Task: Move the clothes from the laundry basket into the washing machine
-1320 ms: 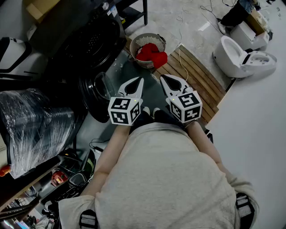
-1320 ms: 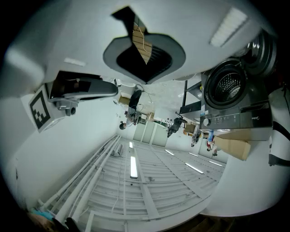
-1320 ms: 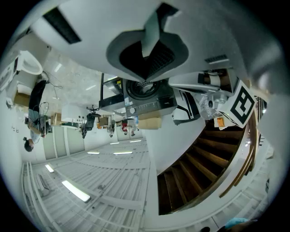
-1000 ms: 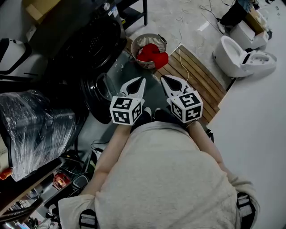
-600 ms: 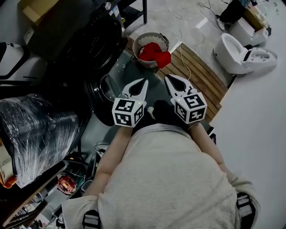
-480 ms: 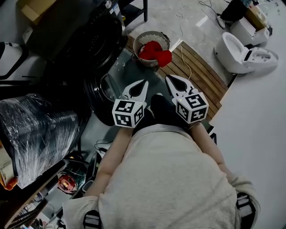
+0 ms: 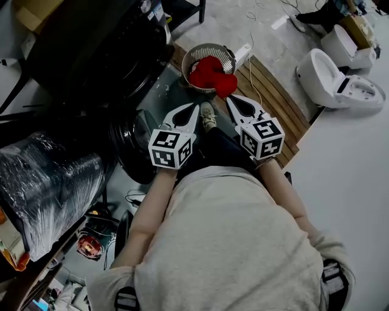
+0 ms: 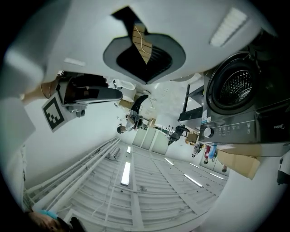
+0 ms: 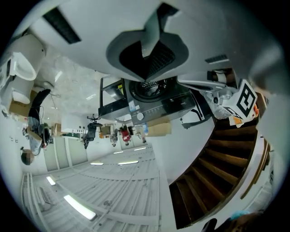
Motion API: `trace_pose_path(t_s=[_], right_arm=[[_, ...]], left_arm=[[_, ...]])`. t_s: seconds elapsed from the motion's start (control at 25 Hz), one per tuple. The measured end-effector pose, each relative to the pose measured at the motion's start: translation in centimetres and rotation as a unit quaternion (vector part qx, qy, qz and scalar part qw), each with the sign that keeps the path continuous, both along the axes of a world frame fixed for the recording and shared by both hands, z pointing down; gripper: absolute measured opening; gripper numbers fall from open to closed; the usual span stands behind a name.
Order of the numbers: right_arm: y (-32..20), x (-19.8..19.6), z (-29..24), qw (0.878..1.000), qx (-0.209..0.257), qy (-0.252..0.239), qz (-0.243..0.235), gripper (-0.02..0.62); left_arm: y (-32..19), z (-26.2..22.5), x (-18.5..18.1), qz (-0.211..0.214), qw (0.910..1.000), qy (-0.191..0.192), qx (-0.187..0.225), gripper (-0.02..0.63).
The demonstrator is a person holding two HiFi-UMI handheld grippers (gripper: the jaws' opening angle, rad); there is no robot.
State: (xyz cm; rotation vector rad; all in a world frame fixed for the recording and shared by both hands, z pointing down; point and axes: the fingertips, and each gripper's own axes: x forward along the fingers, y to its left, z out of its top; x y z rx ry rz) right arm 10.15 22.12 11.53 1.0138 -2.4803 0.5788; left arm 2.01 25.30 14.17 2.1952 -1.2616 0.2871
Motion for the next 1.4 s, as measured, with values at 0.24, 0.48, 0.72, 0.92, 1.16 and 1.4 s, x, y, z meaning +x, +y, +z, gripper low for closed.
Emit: trace_pose_path(t_s=[0.24, 0.48, 0.72, 0.92, 1.16, 1.4], right_arm=[[-6.5, 0.0, 3.4, 0.997, -0.051, 0.027, -0.051, 0.009], [-12.2, 0.2, 7.5, 0.991, -0.097, 0.050, -0.077, 0.009], [-15.9, -0.3, 14.4, 0.983, -0.145, 0.069, -0.083, 0.011], [-17.0, -0.1, 23.2, 0.976, -0.190, 0.091, -0.063, 0.011], [-17.9, 3.0, 35.7, 0.967, -0.208, 0.150, 0.005, 0.046], [-18.6, 5.5, 45.8, 0.955, -0.206, 0.209, 0.032, 0.209]], left_arm=[[-7.5, 2.8, -0.3, -0.020, 0.9984, -0.003, -0.052, 0.009], [-12.7, 6.0, -0.6, -0.039, 0.9941, -0.019, -0.099, 0.009], [-15.7, 11.4, 0.2, -0.015, 0.9891, -0.020, -0.146, 0.009], [-16.5, 18.4, 1.4, 0.027, 0.9841, -0.019, -0.175, 0.009], [-17.5, 28.4, 1.8, 0.070, 0.9794, -0.016, -0.189, 0.009], [-18.1, 37.5, 2.4, 0.103, 0.9743, -0.023, -0.199, 0.009]])
